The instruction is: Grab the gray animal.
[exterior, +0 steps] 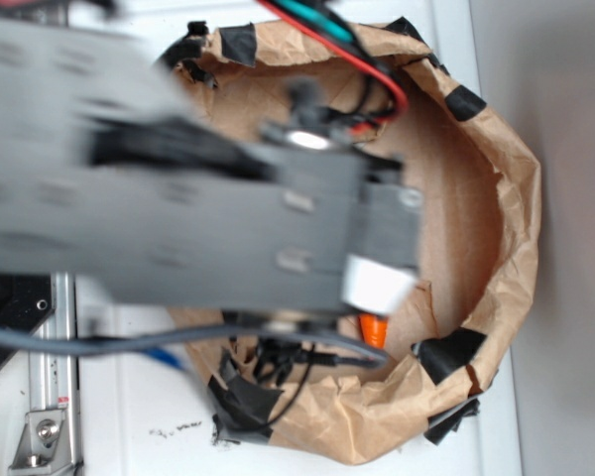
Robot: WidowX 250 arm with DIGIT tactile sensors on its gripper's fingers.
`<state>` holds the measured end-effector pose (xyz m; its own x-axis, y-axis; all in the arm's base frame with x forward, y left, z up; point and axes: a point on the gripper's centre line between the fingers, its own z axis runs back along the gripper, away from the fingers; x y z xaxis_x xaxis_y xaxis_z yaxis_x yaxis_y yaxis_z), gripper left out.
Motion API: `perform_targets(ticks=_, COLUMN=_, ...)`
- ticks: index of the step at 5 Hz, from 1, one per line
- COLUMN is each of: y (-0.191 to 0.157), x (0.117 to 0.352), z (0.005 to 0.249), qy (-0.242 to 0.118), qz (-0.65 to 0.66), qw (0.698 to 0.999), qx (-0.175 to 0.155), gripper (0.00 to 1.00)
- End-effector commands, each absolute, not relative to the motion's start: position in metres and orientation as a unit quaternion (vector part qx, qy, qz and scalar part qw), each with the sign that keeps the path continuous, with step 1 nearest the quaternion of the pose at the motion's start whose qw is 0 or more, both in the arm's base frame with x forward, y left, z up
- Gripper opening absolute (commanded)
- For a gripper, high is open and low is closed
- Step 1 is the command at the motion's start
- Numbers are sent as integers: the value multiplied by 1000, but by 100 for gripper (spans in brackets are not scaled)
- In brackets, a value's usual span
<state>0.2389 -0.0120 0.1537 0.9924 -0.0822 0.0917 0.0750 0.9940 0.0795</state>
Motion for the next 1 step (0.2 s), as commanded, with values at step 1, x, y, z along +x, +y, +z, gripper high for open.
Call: perform_targets(ticks=1, y=-9, x=244, z=174, qy=-133, qz=65, qw=989, qx=21, gripper=0)
